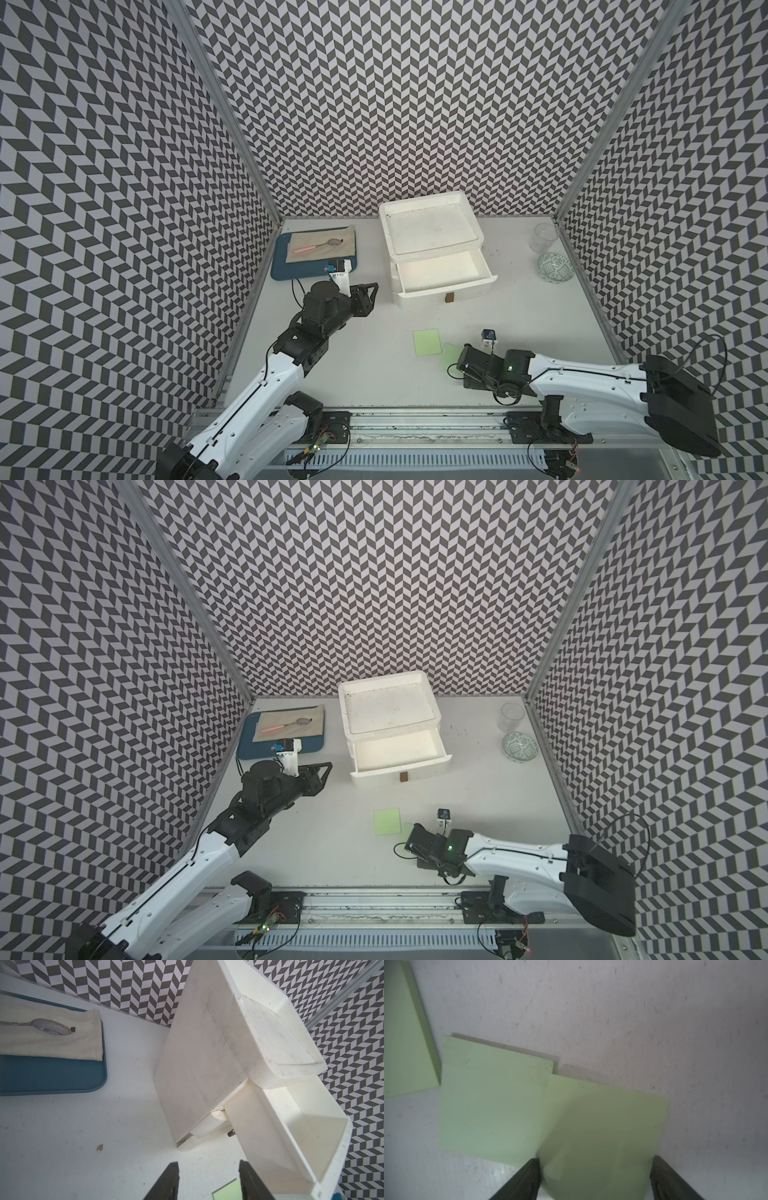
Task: Please put the sticky notes in the drawer by color
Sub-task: Pick up the sticky notes from the center of the board.
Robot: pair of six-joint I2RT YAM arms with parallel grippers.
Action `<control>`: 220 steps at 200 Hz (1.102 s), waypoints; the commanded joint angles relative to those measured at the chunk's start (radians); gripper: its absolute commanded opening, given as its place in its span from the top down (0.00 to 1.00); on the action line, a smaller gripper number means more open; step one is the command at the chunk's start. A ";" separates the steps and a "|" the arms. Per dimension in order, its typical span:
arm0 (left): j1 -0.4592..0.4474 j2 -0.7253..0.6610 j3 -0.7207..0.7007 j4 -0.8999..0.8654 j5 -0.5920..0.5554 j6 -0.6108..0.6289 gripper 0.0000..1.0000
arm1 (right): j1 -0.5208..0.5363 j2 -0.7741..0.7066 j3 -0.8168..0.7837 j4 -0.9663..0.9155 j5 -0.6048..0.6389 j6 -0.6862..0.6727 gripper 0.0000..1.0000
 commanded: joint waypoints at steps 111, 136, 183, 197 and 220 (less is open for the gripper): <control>-0.053 0.043 -0.006 0.108 0.169 -0.024 0.48 | 0.014 -0.324 0.114 -0.138 0.152 -0.082 0.22; -0.095 0.052 -0.004 0.146 0.212 -0.070 0.47 | 0.015 -0.400 0.107 -0.086 0.134 -0.126 0.25; -0.216 0.057 -0.055 0.251 0.290 -0.207 0.46 | 0.024 -0.507 0.073 0.110 0.031 -0.268 0.28; -0.254 0.056 -0.063 0.256 0.304 -0.237 0.46 | 0.029 -0.519 0.075 0.157 0.004 -0.299 0.28; -0.295 0.036 -0.080 0.270 0.326 -0.283 0.46 | 0.039 -0.523 0.080 0.216 -0.020 -0.339 0.28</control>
